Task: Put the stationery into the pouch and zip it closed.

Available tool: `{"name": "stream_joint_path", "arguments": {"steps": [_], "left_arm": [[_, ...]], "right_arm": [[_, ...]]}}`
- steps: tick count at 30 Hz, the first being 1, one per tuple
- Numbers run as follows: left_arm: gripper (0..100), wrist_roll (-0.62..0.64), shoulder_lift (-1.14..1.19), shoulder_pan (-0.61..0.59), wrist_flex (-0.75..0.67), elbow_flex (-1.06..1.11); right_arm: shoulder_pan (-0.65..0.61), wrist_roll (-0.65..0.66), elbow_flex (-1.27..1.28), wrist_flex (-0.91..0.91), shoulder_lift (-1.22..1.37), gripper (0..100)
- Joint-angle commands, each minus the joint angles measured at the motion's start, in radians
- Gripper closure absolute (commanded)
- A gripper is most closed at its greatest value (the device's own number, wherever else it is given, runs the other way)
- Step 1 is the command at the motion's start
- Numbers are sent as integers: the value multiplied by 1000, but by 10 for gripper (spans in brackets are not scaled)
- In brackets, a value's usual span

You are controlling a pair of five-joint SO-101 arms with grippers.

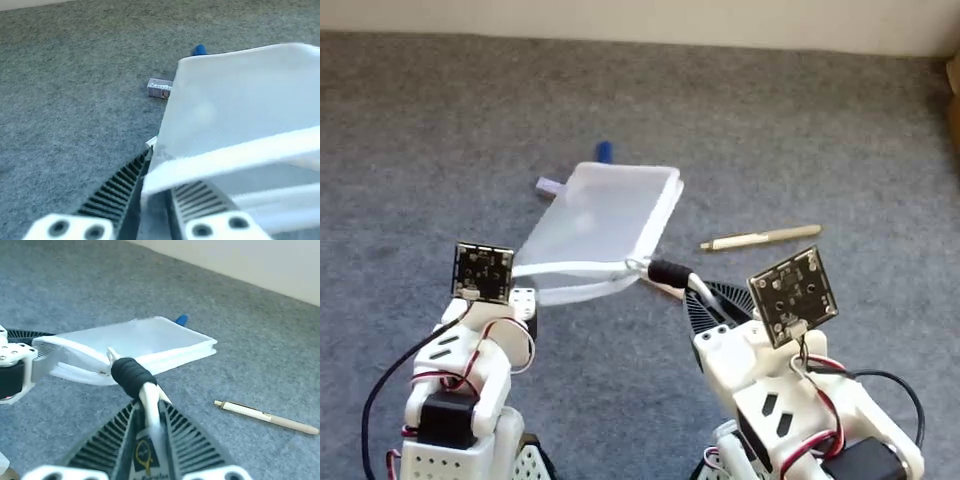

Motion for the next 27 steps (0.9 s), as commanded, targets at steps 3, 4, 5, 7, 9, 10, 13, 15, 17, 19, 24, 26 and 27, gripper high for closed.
{"name": "stream_joint_path", "arguments": {"steps": [3,4,5,7,9,10,13,15,17,19,24,26,27], "left_arm": [[995,3,-1,-19,-17,-30],[995,3,-1,-19,-17,-31],[995,3,-1,-19,-17,-41],[995,8,-1,-19,-17,-67],[995,9,-1,-19,-17,-104],[995,9,-1,-19,-17,-120],[995,9,-1,-21,-15,-165],[995,8,-1,-24,-15,-185],[995,8,-1,-53,-15,-205],[995,6,8,-91,-15,-232],[995,2,8,-200,77,-344],[995,-21,8,-225,126,-401],[995,-31,10,-232,144,-429]], "right_arm": [[-4,-11,-53,2,-8,995],[-4,-11,-53,2,-8,995],[-2,-11,-51,2,-8,995],[-2,-11,-39,2,-8,982],[-2,-11,-13,2,-8,926],[-2,-12,5,1,-8,887],[-1,-17,53,-7,-8,793],[-1,-17,67,-8,-8,788],[4,-15,71,-21,-8,788],[56,-14,73,-38,-1,788],[188,-14,74,-79,1,788],[191,-12,101,-104,1,788],[191,-12,120,-125,1,788]]}}
